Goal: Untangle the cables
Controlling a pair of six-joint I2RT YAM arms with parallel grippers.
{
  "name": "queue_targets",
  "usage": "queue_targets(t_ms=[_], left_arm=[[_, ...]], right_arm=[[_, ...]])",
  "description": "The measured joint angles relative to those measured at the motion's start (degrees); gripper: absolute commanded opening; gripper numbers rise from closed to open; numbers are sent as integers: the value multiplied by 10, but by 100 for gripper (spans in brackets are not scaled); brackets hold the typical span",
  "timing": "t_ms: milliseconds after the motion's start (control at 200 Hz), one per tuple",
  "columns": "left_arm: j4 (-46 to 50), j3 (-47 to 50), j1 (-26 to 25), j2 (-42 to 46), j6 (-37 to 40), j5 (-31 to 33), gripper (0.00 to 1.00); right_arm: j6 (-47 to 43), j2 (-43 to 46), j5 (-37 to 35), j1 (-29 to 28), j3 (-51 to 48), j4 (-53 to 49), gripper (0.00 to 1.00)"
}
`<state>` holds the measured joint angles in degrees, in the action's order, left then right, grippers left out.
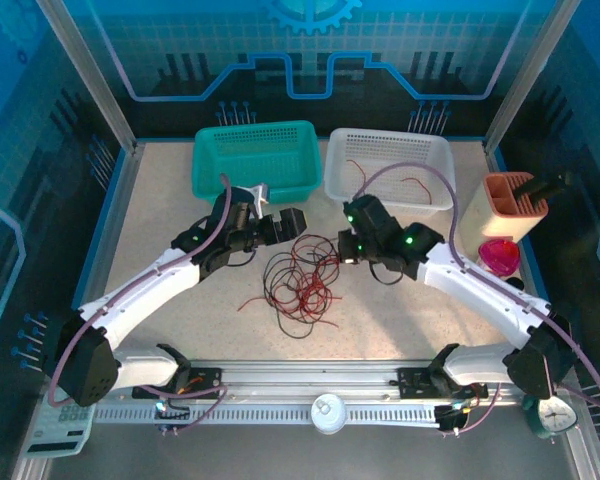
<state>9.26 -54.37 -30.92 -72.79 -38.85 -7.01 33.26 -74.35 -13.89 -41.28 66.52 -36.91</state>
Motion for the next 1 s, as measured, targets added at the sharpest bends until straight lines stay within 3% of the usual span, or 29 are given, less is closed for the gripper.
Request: queue_targets(t_ms=[710,1000], left_arm=[[-114,50,-24,65,31,-45,95],[-122,50,-27,86,62,-44,88]], right_arm=[[-49,-19,86,45,211,11,0],[-55,-19,111,51,282,16,0]])
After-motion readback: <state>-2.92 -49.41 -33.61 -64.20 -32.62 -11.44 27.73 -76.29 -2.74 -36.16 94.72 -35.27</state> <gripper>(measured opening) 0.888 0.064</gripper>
